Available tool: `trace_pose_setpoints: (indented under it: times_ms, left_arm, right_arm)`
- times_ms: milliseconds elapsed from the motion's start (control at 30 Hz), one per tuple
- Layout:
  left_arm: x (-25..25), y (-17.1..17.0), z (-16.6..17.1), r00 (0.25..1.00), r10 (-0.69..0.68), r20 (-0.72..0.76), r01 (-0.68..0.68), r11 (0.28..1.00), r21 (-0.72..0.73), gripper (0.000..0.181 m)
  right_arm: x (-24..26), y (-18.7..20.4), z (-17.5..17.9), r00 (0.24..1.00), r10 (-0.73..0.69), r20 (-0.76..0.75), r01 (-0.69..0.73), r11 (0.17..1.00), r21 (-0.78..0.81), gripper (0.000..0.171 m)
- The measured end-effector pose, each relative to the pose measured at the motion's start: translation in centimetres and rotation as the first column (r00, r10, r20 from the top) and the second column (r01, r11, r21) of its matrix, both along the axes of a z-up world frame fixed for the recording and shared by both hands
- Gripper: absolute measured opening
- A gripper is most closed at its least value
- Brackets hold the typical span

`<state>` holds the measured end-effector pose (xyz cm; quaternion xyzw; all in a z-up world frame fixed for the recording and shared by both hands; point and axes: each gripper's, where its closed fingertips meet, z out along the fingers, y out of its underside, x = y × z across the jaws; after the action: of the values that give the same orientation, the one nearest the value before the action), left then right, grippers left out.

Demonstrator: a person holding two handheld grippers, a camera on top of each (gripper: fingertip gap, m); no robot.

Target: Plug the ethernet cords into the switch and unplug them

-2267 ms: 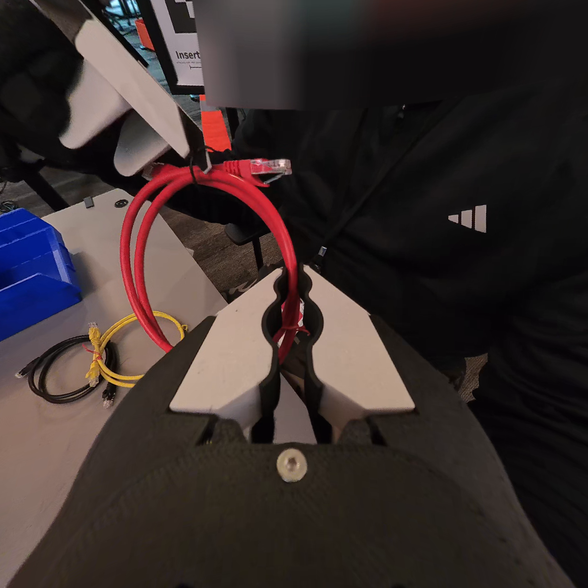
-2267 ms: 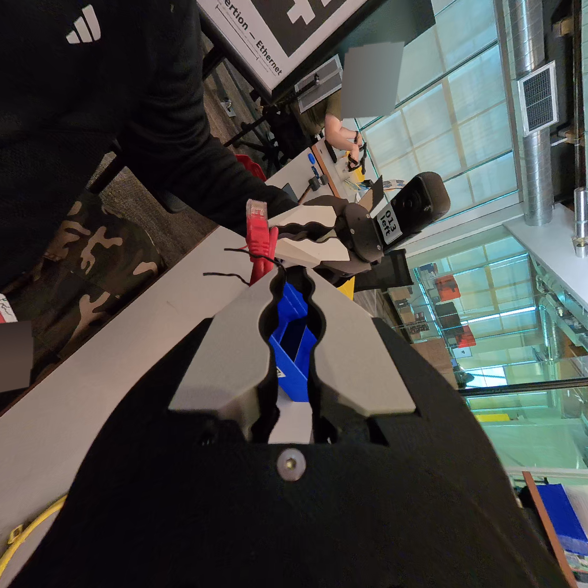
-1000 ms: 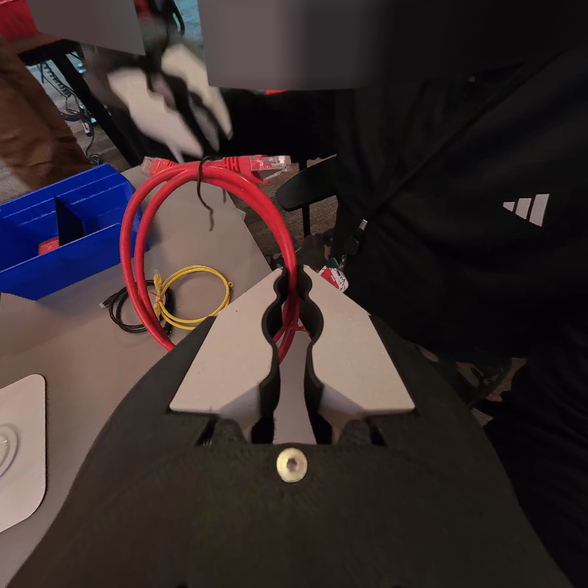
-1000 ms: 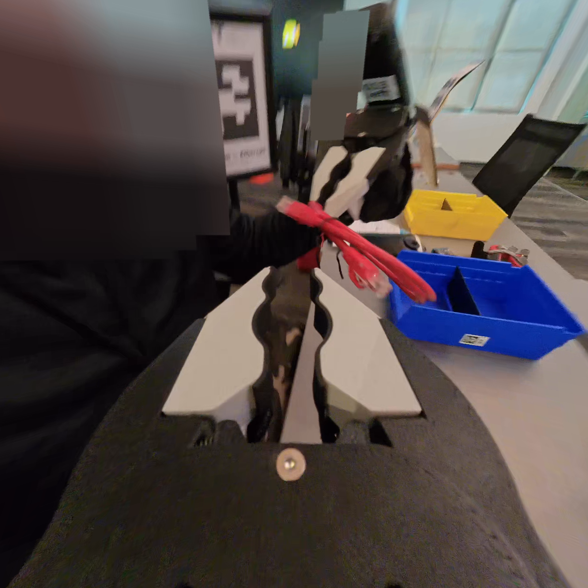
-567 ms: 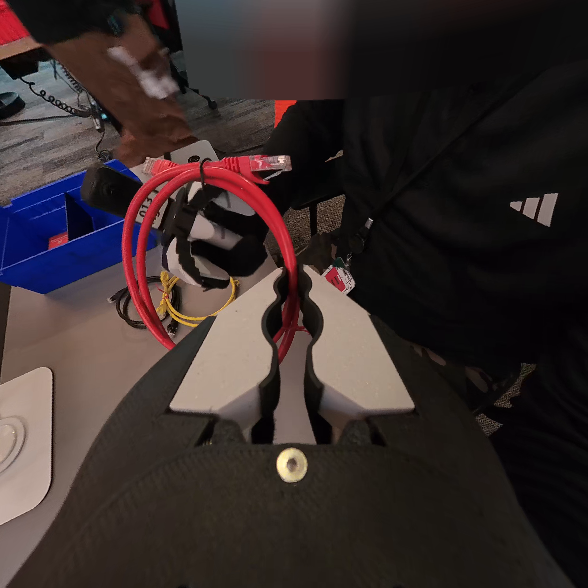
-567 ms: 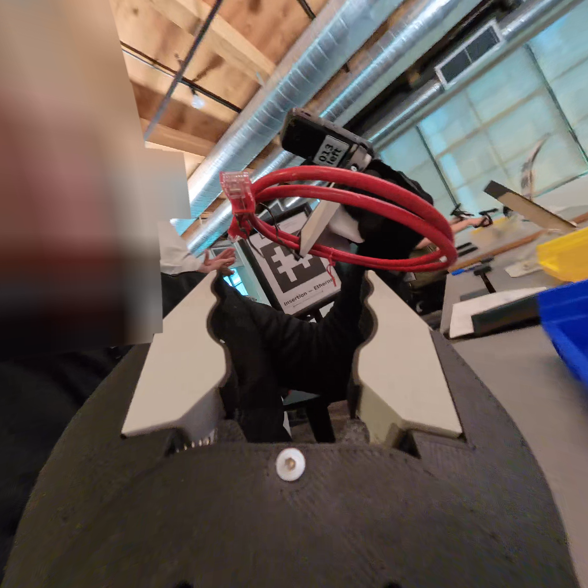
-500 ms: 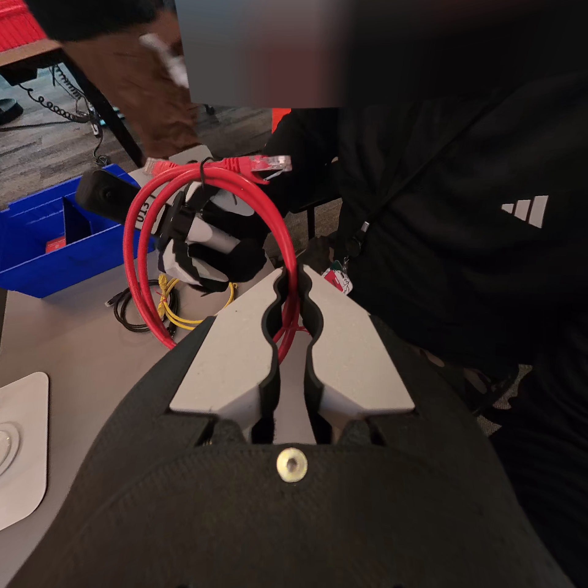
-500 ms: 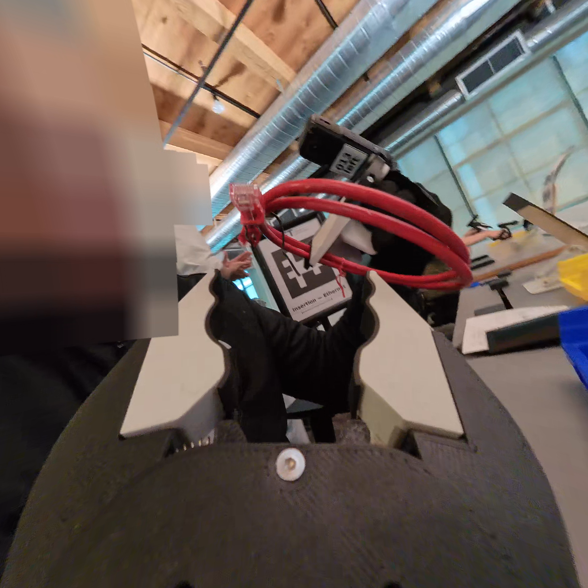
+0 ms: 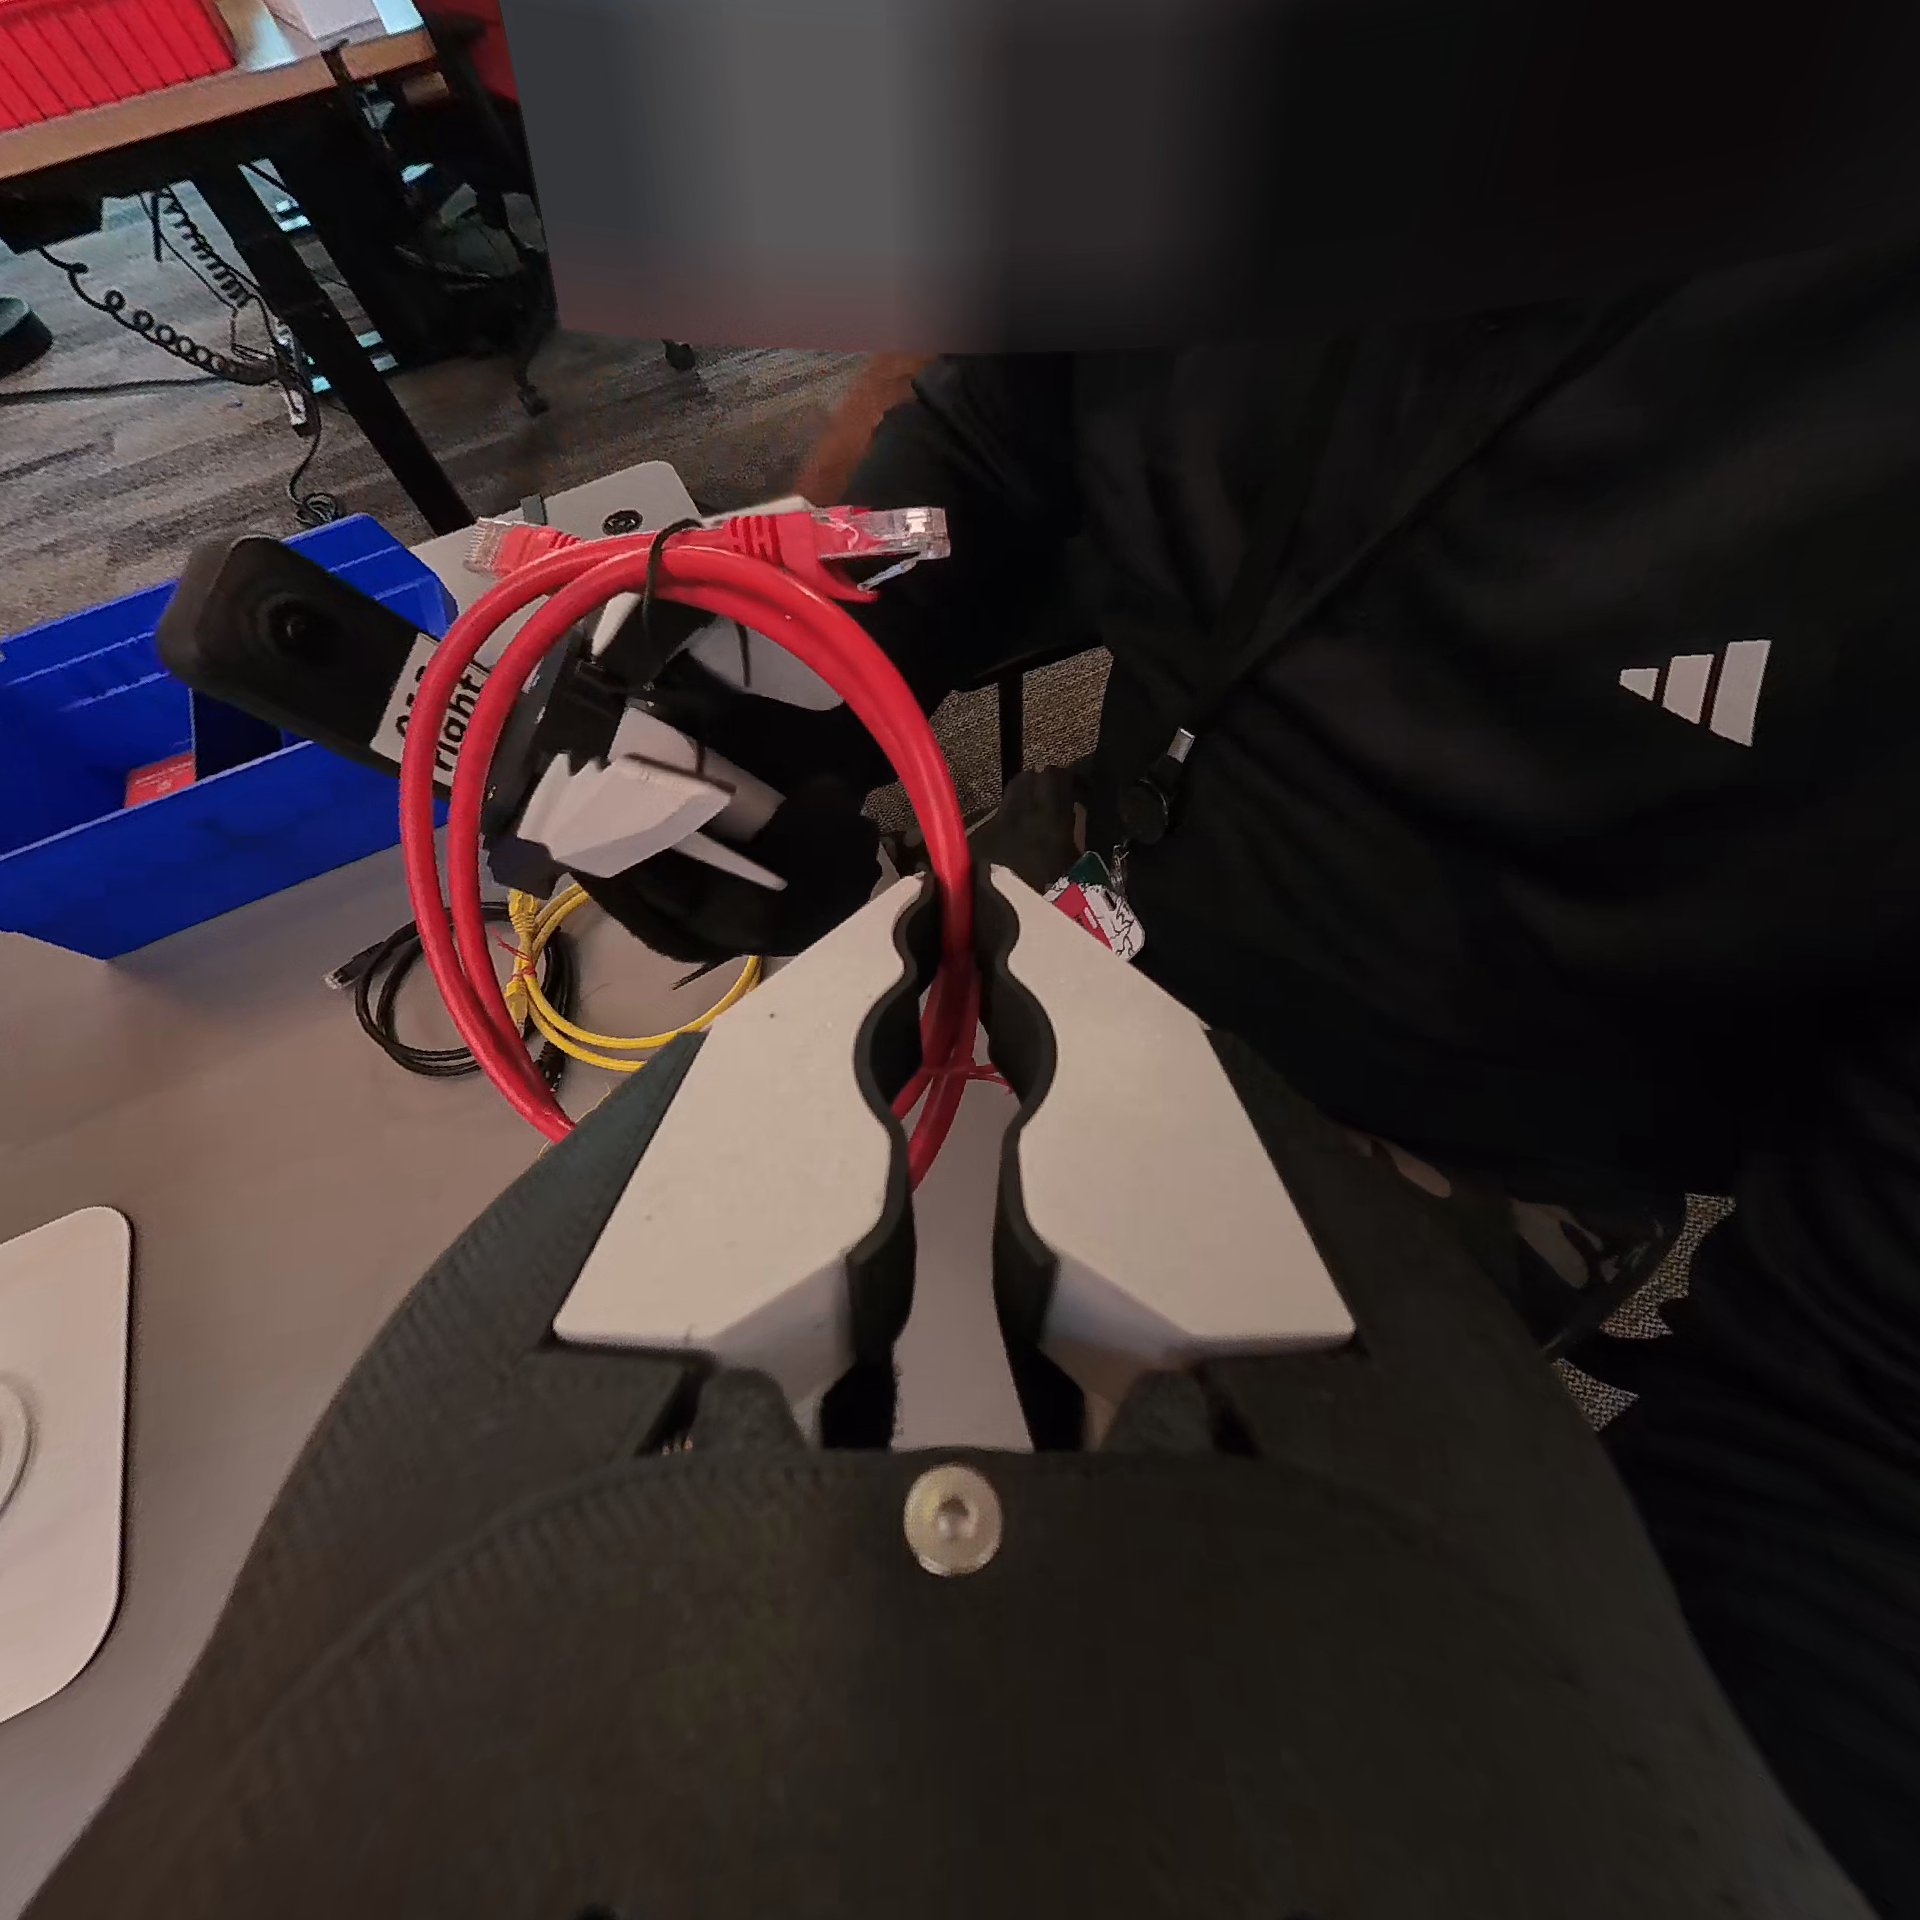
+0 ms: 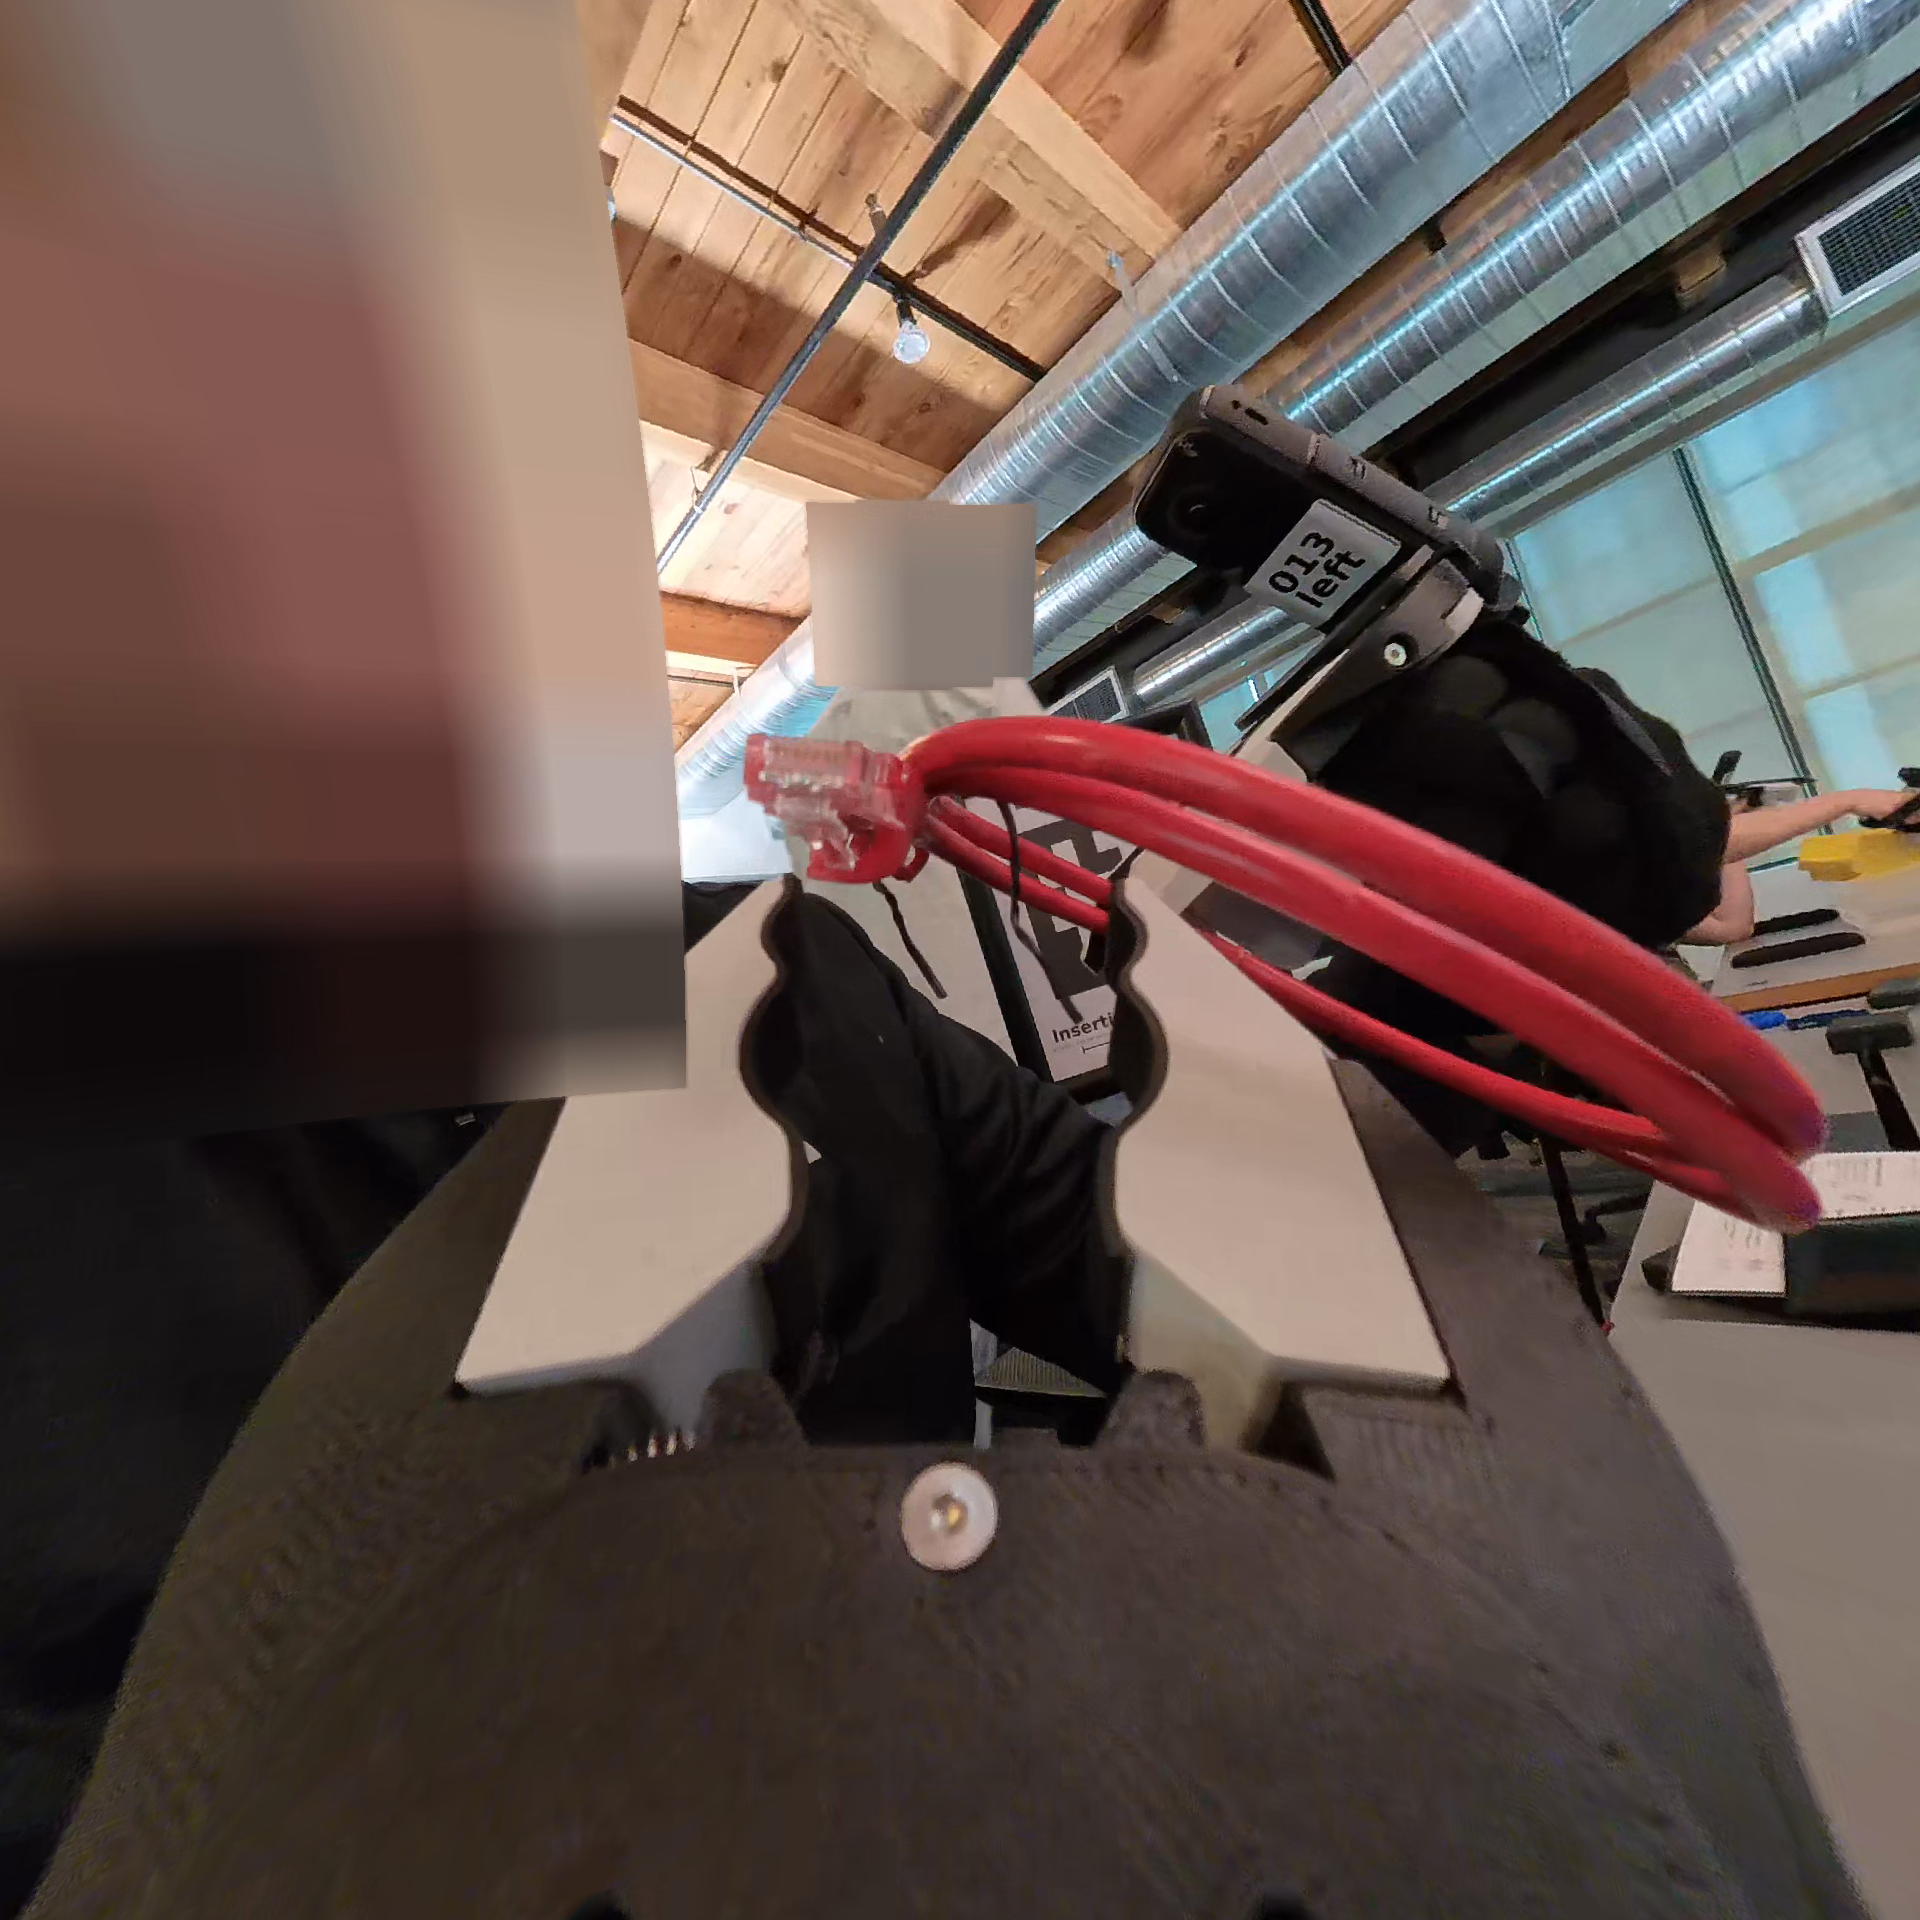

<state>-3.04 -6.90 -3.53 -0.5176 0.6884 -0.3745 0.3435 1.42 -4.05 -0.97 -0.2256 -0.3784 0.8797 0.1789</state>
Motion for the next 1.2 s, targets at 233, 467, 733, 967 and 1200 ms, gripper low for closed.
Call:
trace_pose_setpoints:
  times_ms: [233,467,733,967,1200]
  left_arm:
    - [0.0,0.1,-0.2,1.000,0.002,-0.004,-0.002,1.000,-0.005,0.003]
    - [0.1,0.1,-0.2,1.000,0.002,-0.007,-0.002,1.000,-0.004,0.003]
    - [0.1,0.2,-0.2,1.000,0.004,-0.009,-0.004,1.000,-0.003,0.003]
    - [0.1,0.3,-0.3,1.000,0.008,-0.011,-0.008,1.000,-0.003,0.003]
    - [-0.1,1.2,-0.8,0.998,0.048,-0.031,-0.048,0.999,-0.017,0.003]
  right_arm:
    - [0.6,0.2,0.1,1.000,-0.008,-0.015,0.009,1.000,0.004,0.034]
    - [0.8,-0.2,-0.1,1.000,-0.014,-0.017,0.015,0.999,0.039,0.022]
    - [1.0,-0.1,0.0,0.999,-0.034,-0.021,0.035,0.998,0.052,0.010]
    - [0.9,0.1,-0.2,0.998,-0.067,-0.006,0.068,0.995,0.069,0.001]
    - [0.4,1.9,-1.5,0.976,-0.181,0.119,0.169,0.980,0.104,0.000]
